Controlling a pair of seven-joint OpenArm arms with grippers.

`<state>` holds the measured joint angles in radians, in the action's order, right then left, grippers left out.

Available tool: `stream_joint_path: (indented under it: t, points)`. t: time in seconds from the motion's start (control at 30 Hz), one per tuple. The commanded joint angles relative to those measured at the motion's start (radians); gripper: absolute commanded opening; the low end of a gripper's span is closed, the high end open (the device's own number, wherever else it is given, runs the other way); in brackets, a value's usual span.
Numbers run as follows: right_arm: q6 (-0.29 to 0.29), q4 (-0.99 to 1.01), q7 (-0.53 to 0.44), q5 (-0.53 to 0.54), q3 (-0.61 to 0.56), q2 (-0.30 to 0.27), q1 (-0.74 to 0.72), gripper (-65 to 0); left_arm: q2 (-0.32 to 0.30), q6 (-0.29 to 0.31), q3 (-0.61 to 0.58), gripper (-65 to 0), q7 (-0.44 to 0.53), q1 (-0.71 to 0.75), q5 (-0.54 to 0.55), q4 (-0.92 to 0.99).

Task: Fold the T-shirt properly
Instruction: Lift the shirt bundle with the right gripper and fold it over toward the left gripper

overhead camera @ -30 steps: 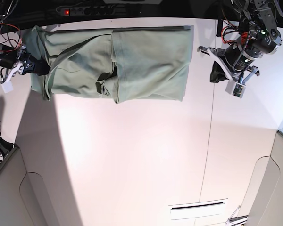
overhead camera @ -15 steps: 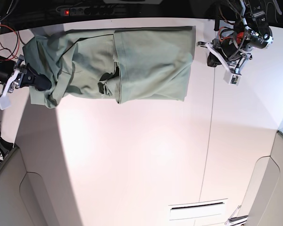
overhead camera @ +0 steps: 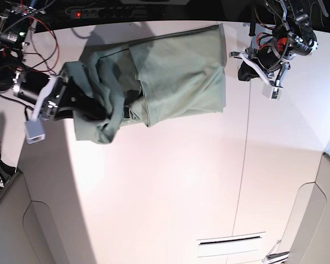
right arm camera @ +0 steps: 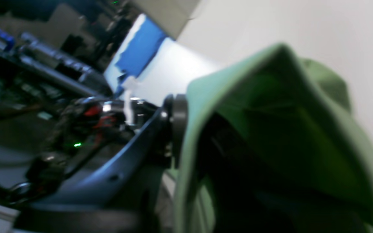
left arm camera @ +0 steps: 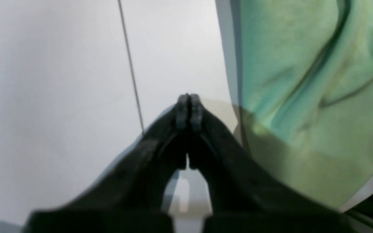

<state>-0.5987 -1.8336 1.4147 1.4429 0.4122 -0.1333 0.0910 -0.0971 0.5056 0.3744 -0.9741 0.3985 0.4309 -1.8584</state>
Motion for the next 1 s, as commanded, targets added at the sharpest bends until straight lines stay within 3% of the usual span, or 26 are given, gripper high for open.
stream_joint_path:
  t: [0.0, 0.17, 0.33, 0.5, 0.7, 0.97]
  points:
    - [-0.001, -0.020, -0.018, 0.032, -0.029, 0.010, -0.010, -65.0, -0.003, -0.001, -0.001, -65.0, -0.037, 0.006, -0.028, 0.002]
    - [-0.001, -0.020, -0.018, -0.111, -0.205, 0.086, -0.010, -65.0, -0.003, -0.001, -0.001, -65.0, -0.037, 0.006, -0.028, 0.002]
    - [0.000, -0.019, -0.195, -0.341, -0.373, 0.137, -0.013, -65.0, -0.003, -0.001, -0.001, -65.0, -0.037, 0.006, -0.024, 0.002]
    - [0.000, -0.019, -0.336, -0.494, -0.546, 0.137, -0.013, -65.0, -0.003, -0.001, -0.001, -65.0, -0.037, 0.006, -0.024, 0.002]
    - [0.000, -0.019, -0.376, -0.574, -0.718, 0.137, -0.014, -65.0, -0.003, -0.001, -0.001, -65.0, -0.037, 0.006, -0.024, 0.002]
    - [0.027, -0.019, -0.515, -0.746, -0.827, 0.137, -0.014, -65.0, -0.003, -0.001, -0.001, -65.0, -0.040, 0.006, 0.006, 0.002]
